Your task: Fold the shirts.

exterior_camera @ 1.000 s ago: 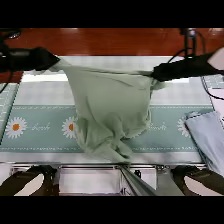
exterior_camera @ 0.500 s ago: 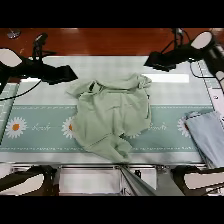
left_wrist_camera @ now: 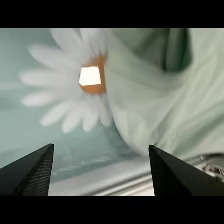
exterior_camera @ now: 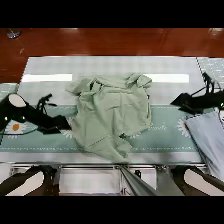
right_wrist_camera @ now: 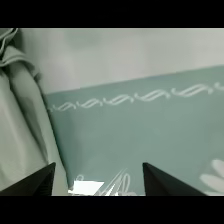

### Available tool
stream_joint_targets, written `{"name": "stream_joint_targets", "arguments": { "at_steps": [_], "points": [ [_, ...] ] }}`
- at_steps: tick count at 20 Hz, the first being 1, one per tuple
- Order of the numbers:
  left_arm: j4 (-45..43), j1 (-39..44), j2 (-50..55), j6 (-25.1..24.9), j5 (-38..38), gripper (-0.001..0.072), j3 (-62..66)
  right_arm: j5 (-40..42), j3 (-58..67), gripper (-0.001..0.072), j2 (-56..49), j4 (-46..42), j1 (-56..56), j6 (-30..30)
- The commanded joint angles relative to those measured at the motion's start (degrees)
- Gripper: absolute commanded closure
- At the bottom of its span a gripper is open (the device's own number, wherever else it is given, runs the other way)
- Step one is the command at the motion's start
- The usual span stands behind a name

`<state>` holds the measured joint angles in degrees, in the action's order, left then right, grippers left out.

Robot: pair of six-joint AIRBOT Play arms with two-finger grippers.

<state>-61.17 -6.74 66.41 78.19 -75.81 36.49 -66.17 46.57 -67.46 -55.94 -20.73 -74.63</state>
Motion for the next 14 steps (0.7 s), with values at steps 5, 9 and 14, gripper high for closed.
{"name": "stream_joint_targets", "arguments": {
  "at_steps": [5,9,14],
  "points": [
    [22.9,9.4,-1.8,-6.1,12.0,0.0008,-17.9,7.1,-15.6,0.0084,7.5,7.6,3.7,4.6],
    [33.8,21.9,-1.8,-7.7,23.7,0.0047,-19.1,7.9,-15.6,0.0084,7.5,7.4,6.0,3.9],
    [38.7,25.8,-1.8,-13.1,28.7,0.0674,-16.2,6.8,-15.6,0.0084,5.5,7.2,13.5,2.6]
  ]
}}
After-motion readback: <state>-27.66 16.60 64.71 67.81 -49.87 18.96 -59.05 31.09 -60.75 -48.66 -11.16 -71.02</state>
